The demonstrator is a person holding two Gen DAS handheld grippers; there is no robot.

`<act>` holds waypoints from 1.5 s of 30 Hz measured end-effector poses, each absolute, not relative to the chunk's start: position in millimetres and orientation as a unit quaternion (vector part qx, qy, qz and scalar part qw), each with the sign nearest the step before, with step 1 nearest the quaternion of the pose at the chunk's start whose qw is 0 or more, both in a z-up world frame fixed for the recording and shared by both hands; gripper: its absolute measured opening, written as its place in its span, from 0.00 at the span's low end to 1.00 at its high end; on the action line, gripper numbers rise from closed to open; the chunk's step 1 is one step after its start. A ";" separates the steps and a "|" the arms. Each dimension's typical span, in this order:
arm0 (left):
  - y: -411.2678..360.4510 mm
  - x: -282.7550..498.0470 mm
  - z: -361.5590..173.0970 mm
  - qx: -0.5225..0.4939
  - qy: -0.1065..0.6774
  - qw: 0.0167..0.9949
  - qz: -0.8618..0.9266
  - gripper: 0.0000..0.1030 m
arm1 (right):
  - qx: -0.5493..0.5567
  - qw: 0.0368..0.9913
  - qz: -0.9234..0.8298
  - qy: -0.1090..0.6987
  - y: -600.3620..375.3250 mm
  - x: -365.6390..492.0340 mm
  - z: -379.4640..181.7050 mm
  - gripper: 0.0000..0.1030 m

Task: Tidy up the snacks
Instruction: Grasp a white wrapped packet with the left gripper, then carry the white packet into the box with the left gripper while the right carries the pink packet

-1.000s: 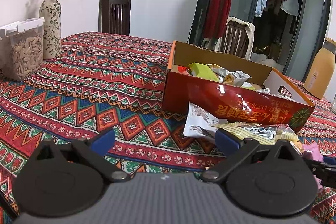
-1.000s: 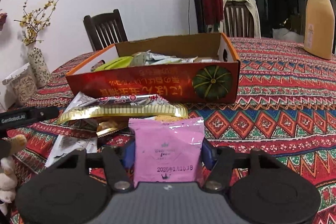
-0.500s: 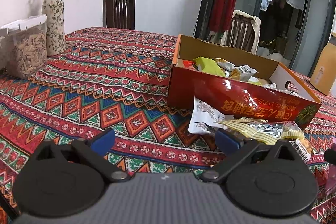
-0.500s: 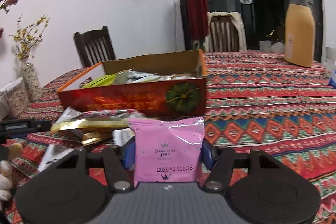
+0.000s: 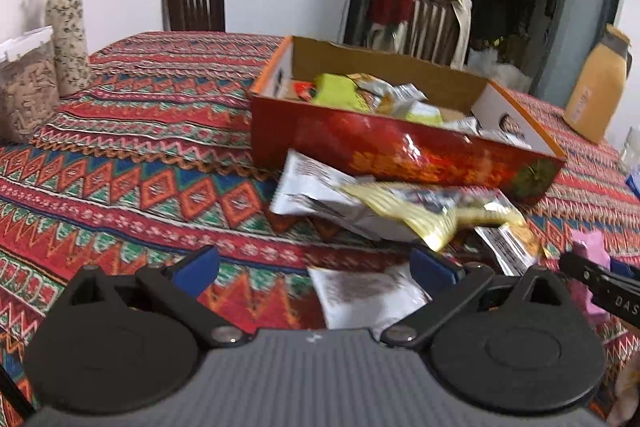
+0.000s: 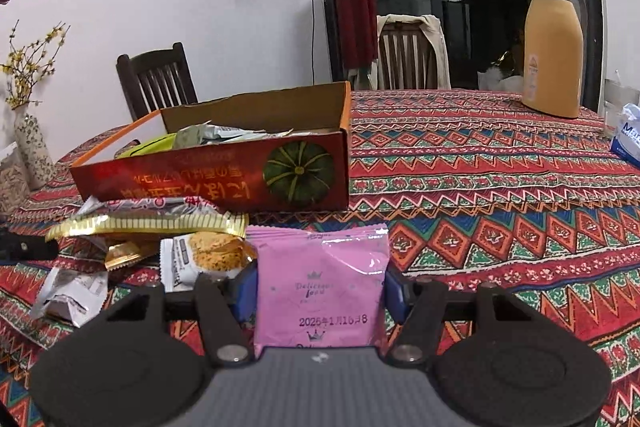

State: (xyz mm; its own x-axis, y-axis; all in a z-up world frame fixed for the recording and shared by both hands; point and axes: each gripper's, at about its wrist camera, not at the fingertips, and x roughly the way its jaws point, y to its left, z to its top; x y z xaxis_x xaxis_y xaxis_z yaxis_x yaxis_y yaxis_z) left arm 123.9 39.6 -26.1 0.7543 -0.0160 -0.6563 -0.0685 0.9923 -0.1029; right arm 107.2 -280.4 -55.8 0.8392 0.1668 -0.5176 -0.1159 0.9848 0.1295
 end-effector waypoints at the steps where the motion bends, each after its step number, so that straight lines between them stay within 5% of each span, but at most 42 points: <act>1: 34.9 124.1 -26.6 -0.056 0.354 0.933 0.015 1.00 | 0.048 0.958 0.076 0.273 -280.2 107.0 -55.9 0.59; 30: -19.8 138.2 -55.6 -0.011 0.394 0.917 0.050 0.99 | 0.077 0.957 0.099 0.261 -286.8 99.2 -53.6 0.59; 36: -22.6 132.7 -52.1 -0.013 0.373 0.926 0.048 0.69 | 0.080 0.957 0.104 0.258 -287.2 98.8 -53.3 0.59; 45: -20.6 121.7 -51.9 -0.014 0.358 0.933 0.031 0.54 | 0.086 0.957 0.107 0.256 -288.7 98.5 -53.1 0.59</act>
